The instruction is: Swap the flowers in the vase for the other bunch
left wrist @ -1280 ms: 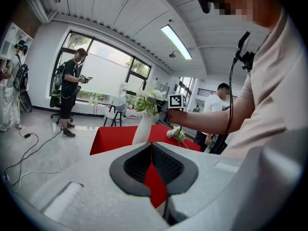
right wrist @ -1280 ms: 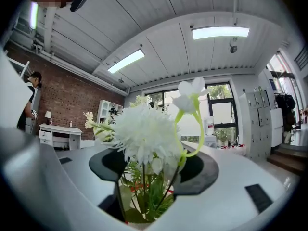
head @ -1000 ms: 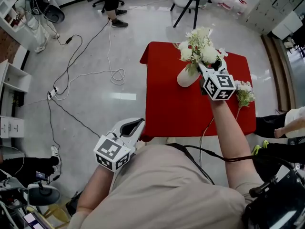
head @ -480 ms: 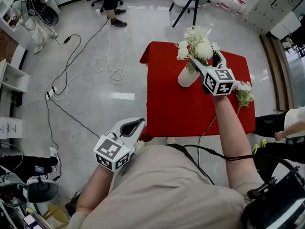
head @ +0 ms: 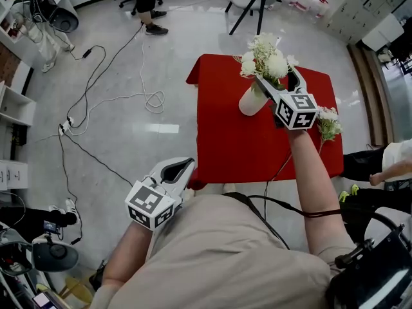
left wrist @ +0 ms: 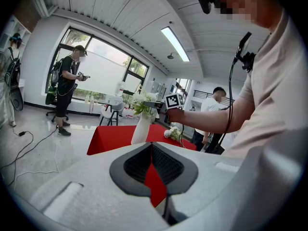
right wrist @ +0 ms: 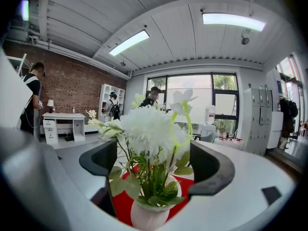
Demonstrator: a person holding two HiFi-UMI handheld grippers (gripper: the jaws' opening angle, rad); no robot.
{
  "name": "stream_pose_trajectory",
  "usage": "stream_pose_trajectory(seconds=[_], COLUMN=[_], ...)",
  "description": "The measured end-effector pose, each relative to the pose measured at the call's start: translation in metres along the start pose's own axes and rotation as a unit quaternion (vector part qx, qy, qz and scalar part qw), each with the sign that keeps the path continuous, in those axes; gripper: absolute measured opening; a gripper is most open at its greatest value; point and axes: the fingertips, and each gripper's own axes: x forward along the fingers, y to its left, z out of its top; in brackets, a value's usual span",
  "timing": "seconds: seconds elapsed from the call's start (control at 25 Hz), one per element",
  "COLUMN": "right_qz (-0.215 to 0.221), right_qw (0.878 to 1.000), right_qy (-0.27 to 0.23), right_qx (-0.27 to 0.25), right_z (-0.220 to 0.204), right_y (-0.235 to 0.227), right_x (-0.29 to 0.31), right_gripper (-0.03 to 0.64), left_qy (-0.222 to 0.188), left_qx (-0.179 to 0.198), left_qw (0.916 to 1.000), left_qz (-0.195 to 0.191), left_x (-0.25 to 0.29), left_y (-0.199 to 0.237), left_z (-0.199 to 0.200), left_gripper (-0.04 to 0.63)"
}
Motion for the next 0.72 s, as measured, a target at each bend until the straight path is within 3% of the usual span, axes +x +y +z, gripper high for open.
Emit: stream_pose_trajectory(seconds=[0.72], right_qz=[-0.045], right_qw=[0.999], right_qy=[0.001], right_qx=[0.019], right_z=[-0.013], right_y=[-0.004], right_x=[-0.053], right_gripper=[0.463], left_qy=[0.019], left_qx=[0.016], left_qw=[0.9983], left_qz=[-0.053], left_x=[0.003], left_y=[-0.014], left_z=[-0.006], left_gripper=[0.008])
